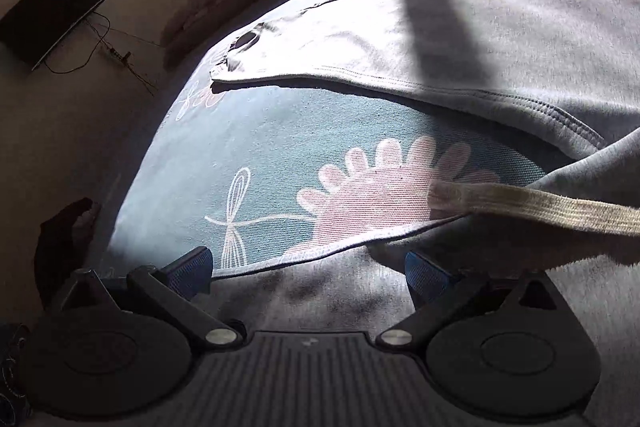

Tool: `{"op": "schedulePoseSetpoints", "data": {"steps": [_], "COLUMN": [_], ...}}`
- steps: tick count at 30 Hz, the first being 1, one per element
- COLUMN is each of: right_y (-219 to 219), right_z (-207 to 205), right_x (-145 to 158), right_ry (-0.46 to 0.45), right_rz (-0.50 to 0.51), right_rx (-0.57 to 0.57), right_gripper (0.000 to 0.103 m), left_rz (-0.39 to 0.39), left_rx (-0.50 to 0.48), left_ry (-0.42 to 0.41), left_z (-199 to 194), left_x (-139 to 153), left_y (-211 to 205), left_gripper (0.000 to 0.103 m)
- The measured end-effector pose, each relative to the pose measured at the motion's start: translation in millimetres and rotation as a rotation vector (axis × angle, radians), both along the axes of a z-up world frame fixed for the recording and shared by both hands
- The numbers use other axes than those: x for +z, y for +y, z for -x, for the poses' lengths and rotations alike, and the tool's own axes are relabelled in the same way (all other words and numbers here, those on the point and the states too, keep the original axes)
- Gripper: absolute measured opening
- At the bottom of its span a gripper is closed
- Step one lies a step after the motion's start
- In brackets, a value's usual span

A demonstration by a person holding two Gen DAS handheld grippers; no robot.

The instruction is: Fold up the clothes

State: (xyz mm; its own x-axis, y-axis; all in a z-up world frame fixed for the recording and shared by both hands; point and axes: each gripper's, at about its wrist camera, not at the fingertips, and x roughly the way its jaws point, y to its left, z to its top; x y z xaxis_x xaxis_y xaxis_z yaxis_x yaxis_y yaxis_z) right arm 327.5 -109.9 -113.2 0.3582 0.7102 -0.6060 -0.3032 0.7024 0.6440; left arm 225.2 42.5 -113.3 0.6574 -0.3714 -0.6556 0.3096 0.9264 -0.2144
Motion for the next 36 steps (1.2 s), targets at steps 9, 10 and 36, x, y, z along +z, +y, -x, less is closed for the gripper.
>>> {"op": "schedulePoseSetpoints", "data": {"steps": [9,10,36], "right_y": [-15.0,-22.4,140.4], "right_z": [-1.1,-0.2,-161.1], "right_x": [43.7,48.1,17.2], "right_ry": [-0.078,-0.095,-0.415], "right_rz": [-0.004,0.004,0.264], "right_rx": [-0.078,-0.099,-0.086], "right_gripper": [0.103,0.103,0.103], "left_rz": [0.023,0.025,-0.075], "left_rx": [0.024,0.03,0.42], "left_ry": [-0.03,-0.029,0.073], "left_z": [1.7,1.4,-27.4], "left_x": [9.9,10.0,12.8], "left_y": [10.0,11.4,117.3], "left_gripper": [0.102,0.102,0.102]}}
